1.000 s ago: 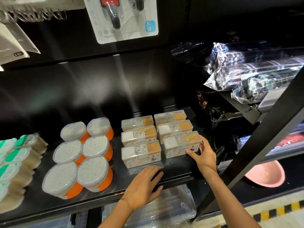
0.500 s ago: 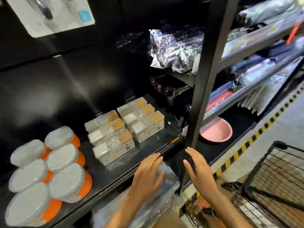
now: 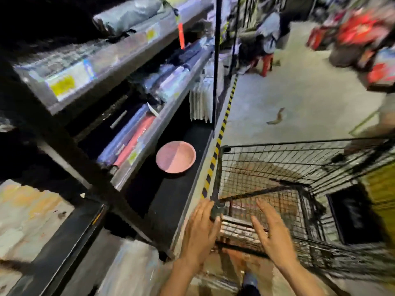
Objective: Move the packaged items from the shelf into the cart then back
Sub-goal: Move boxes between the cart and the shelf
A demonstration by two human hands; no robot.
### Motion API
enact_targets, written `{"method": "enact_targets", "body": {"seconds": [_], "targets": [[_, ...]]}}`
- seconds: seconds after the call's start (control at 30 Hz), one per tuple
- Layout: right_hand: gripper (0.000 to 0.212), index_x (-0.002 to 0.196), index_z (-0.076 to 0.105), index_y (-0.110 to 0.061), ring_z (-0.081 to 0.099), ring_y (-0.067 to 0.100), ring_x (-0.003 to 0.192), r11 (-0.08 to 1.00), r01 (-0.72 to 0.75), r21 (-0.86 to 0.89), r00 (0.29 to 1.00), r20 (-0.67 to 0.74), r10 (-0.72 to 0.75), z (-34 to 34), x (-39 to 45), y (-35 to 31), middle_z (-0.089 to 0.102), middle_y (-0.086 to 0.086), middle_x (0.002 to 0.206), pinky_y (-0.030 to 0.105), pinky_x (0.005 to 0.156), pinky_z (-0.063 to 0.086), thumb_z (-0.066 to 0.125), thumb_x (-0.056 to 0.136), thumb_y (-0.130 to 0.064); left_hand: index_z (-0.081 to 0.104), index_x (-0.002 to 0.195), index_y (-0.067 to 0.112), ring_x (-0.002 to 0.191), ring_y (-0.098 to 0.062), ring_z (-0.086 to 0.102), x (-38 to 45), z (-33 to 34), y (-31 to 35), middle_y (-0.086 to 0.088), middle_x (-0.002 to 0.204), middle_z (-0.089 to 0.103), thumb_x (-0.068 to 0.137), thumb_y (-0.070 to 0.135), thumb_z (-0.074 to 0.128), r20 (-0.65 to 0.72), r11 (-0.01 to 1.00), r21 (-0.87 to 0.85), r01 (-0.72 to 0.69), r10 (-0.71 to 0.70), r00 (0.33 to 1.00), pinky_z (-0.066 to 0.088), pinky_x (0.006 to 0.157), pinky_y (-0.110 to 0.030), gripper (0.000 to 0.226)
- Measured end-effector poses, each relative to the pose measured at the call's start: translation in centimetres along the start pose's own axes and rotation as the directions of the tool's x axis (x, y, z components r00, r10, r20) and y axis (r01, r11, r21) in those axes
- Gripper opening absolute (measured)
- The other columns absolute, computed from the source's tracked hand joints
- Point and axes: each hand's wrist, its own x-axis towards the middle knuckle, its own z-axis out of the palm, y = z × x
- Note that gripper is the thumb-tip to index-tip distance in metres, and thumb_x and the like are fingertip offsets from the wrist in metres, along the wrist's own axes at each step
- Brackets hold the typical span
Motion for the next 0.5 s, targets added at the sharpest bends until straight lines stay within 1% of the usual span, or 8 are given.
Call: {"method": "enact_targets", "body": {"seconds": [0.03,0.1,0.17,0.23,0.3,0.4,0.5], "targets": [[0.057,0.143,0.036,-0.030,0.029,0.014,0.141,1.000,-0.023,-0.001,1.000,-0.001,0.023,-0.6,0.5,1.1,0.036,-0.005,0.150,0.032,0.115,0.023,0.038,0.093,-0.058,0.048,0.137,0.013,0.135,-0.013,0.037,1.1,1.2,0.2,-0.001,0.143,0.046,0.098,0.055,0.021,0.008,1.000,0.005,-0.016,0.016,1.000,0.028,0.111,-0.030,0.064],[0.072,0.145,0.035,-0.029,0.026,0.010,0.141,0.998,-0.058,0.019,0.998,-0.005,0.058,-1.3,1.9,3.5,0.031,-0.009,0.152,0.037,0.116,0.025,0.029,0.086,-0.070,0.043,0.142,0.018,0.138,-0.002,0.028,3.2,3.5,0.6,0.008,0.147,0.039,0.097,0.053,0.024,0.070,1.000,0.013,-0.007,0.006,0.998,0.024,0.114,-0.026,0.060],[0.074,0.146,0.032,-0.029,0.024,0.007,0.142,0.996,-0.085,0.015,0.996,0.016,0.085,-1.5,3.5,6.0,0.027,-0.011,0.153,0.036,0.116,0.024,0.027,0.084,-0.071,0.036,0.145,0.022,0.138,0.004,0.019,5.2,5.7,0.4,0.014,0.149,0.031,0.095,0.053,0.024,0.145,1.000,0.022,0.016,-0.019,0.989,0.021,0.117,-0.026,0.060],[0.067,0.147,0.030,-0.028,0.022,0.008,0.142,0.993,-0.121,-0.013,0.991,0.057,0.121,-1.5,5.0,8.2,0.027,-0.009,0.154,0.033,0.117,0.021,0.033,0.091,-0.064,0.036,0.145,0.022,0.139,0.001,0.020,6.9,8.0,-0.3,0.014,0.149,0.030,0.094,0.055,0.023,0.203,0.998,0.046,0.037,-0.046,0.978,0.020,0.117,-0.027,0.063],[0.060,0.148,0.028,-0.029,0.021,0.009,0.143,0.986,-0.166,-0.025,0.980,0.106,0.168,-1.3,6.5,10.3,0.026,-0.008,0.155,0.029,0.115,0.016,0.040,0.094,-0.053,0.035,0.146,0.021,0.142,-0.007,0.023,8.5,10.2,-0.8,0.013,0.149,0.029,0.094,0.057,0.023,0.264,0.995,0.068,0.079,-0.094,0.960,0.019,0.118,-0.028,0.064],[0.064,0.149,0.025,-0.028,0.021,0.011,0.144,0.974,-0.222,-0.040,0.959,0.173,0.225,-0.9,8.7,13.0,0.025,-0.006,0.156,0.027,0.113,0.014,0.038,0.092,-0.054,0.029,0.148,0.017,0.142,-0.012,0.024,10.5,13.2,-1.7,0.005,0.153,0.028,0.097,0.052,0.029,0.337,0.979,0.131,0.155,-0.191,0.922,0.017,0.118,-0.028,0.061],[0.063,0.150,0.024,-0.025,0.023,0.012,0.142,0.948,-0.308,-0.082,0.915,0.247,0.319,0.0,10.7,15.2,0.026,-0.005,0.155,0.027,0.112,0.016,0.040,0.095,-0.051,0.028,0.148,0.016,0.141,-0.015,0.028,11.8,15.8,-3.0,-0.003,0.154,0.031,0.097,0.055,0.023,0.395,0.962,0.140,0.236,-0.273,0.877,0.024,0.117,-0.035,0.065]]}}
